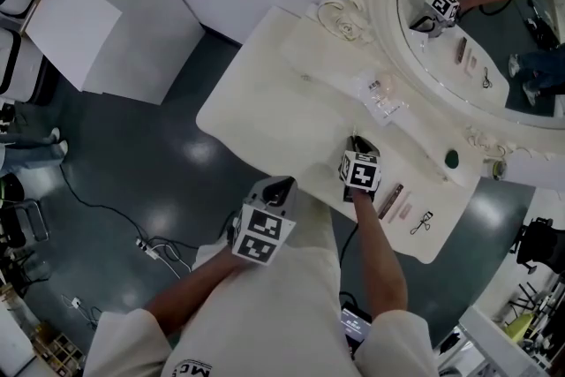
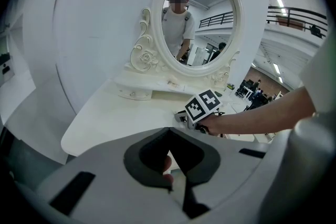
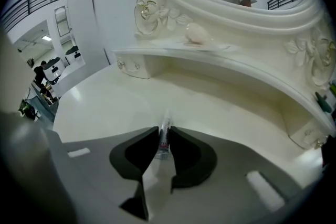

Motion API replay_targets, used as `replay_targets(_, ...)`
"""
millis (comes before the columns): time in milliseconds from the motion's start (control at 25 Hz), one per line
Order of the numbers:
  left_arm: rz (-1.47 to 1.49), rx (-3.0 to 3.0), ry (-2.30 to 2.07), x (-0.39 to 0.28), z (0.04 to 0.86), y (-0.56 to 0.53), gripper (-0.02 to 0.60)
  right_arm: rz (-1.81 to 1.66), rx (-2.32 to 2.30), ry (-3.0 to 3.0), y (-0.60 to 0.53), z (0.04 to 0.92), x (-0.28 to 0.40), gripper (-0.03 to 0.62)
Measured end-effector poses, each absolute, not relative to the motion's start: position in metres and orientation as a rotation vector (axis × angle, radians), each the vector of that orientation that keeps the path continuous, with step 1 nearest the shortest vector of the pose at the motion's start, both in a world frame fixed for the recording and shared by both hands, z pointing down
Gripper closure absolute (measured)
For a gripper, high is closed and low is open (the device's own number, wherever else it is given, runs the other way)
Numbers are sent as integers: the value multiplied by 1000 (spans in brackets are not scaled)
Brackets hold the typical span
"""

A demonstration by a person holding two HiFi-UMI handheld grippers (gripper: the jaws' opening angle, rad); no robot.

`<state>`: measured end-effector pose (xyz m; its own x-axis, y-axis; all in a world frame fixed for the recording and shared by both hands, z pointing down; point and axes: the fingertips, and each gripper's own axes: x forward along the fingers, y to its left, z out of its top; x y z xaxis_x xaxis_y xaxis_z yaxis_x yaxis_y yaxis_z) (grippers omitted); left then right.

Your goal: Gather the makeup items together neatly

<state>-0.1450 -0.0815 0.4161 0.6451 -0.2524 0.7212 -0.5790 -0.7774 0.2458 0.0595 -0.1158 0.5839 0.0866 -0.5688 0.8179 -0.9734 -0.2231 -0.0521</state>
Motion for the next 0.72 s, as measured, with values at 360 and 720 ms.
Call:
replay_targets(360, 932, 2416, -639, -142, 412, -81, 577, 1001, 1890, -1532, -111, 570, 61, 530)
replay_targets(720, 920, 2460, -596, -137, 404, -72, 577, 990, 2000, -1533, -93, 541, 51, 530)
